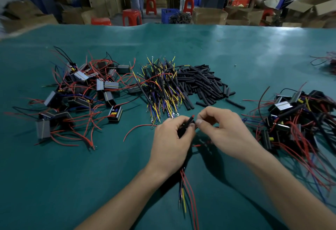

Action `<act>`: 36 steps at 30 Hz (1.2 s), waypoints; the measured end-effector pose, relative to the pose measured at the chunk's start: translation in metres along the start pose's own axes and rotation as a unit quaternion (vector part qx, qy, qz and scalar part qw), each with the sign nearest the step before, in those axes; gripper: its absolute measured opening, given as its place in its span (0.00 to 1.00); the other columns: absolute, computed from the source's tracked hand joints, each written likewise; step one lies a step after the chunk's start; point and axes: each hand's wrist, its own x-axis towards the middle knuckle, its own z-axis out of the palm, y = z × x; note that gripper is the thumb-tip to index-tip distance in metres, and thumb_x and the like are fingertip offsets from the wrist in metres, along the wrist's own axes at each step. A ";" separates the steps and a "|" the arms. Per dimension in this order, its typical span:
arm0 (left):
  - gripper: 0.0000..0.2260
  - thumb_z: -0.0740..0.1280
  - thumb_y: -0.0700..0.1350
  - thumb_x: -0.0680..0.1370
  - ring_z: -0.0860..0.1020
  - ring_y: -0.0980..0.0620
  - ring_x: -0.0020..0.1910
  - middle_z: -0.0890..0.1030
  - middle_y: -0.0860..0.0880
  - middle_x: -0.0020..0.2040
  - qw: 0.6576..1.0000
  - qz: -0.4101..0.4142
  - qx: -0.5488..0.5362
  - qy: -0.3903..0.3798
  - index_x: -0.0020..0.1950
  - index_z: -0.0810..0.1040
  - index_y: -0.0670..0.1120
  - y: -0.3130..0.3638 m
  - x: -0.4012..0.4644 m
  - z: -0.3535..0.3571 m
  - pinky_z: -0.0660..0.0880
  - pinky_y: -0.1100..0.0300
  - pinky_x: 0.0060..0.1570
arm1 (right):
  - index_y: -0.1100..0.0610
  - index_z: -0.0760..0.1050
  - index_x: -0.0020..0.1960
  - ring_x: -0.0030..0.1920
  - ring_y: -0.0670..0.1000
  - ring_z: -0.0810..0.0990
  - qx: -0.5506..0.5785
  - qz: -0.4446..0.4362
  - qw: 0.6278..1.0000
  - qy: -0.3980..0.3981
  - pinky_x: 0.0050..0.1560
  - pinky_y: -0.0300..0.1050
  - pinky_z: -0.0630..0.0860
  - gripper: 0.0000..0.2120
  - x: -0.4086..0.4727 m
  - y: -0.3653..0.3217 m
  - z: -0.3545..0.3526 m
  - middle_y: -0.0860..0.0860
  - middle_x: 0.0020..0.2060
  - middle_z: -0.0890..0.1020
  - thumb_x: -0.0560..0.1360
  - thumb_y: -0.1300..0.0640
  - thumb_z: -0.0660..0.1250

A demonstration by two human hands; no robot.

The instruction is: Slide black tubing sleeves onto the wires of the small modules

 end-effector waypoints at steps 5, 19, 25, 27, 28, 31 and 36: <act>0.08 0.67 0.46 0.78 0.68 0.60 0.31 0.73 0.57 0.29 1.000 -0.016 -0.010 0.012 0.38 0.77 0.52 -0.001 0.001 0.001 0.66 0.61 0.33 | 0.57 0.83 0.42 0.33 0.49 0.80 0.213 0.055 0.975 -0.027 0.38 0.45 0.79 0.07 -0.001 0.001 -0.007 0.55 0.35 0.85 0.74 0.68 0.74; 0.05 0.59 0.49 0.82 0.69 0.57 0.32 0.72 0.57 0.31 0.999 -0.006 -0.040 -0.010 0.48 0.72 0.51 0.009 -0.001 -0.001 0.65 0.62 0.36 | 0.55 0.84 0.44 0.38 0.47 0.87 0.182 -0.035 0.977 0.103 0.44 0.42 0.84 0.09 -0.007 -0.007 0.005 0.47 0.36 0.87 0.70 0.67 0.79; 0.11 0.58 0.48 0.83 0.74 0.49 0.39 0.76 0.52 0.37 1.000 -0.001 -0.028 -0.002 0.48 0.77 0.46 0.008 0.000 -0.001 0.73 0.46 0.45 | 0.58 0.83 0.45 0.37 0.45 0.86 0.070 -0.151 0.978 0.125 0.39 0.48 0.83 0.07 -0.012 -0.012 0.008 0.47 0.36 0.86 0.74 0.69 0.74; 0.11 0.59 0.48 0.82 0.74 0.49 0.38 0.77 0.50 0.37 1.000 -0.006 -0.031 0.001 0.47 0.78 0.47 0.007 0.001 -0.001 0.74 0.45 0.44 | 0.58 0.83 0.46 0.36 0.48 0.84 -0.004 -0.210 0.965 0.155 0.37 0.50 0.80 0.05 -0.013 -0.011 0.009 0.49 0.37 0.84 0.75 0.67 0.73; 0.10 0.60 0.48 0.81 0.74 0.48 0.38 0.77 0.49 0.36 0.999 -0.009 -0.034 0.004 0.47 0.79 0.47 0.007 0.001 -0.001 0.74 0.45 0.43 | 0.59 0.83 0.46 0.37 0.51 0.83 -0.039 -0.233 0.957 0.169 0.38 0.51 0.79 0.04 -0.013 -0.011 0.009 0.49 0.38 0.84 0.76 0.66 0.73; 0.10 0.61 0.48 0.79 0.74 0.50 0.35 0.78 0.50 0.36 0.998 -0.020 -0.054 -0.001 0.48 0.82 0.48 0.007 0.002 -0.001 0.74 0.46 0.40 | 0.60 0.84 0.45 0.44 0.53 0.83 -0.106 -0.278 0.934 0.196 0.45 0.49 0.79 0.03 -0.011 -0.010 0.009 0.50 0.39 0.85 0.75 0.66 0.74; 0.10 0.62 0.47 0.78 0.78 0.49 0.39 0.81 0.51 0.38 0.999 -0.019 -0.046 -0.008 0.48 0.83 0.48 0.006 0.002 -0.001 0.76 0.48 0.44 | 0.56 0.84 0.45 0.41 0.43 0.83 -0.040 -0.198 0.968 0.149 0.46 0.42 0.79 0.08 -0.008 -0.006 0.000 0.44 0.38 0.85 0.71 0.68 0.77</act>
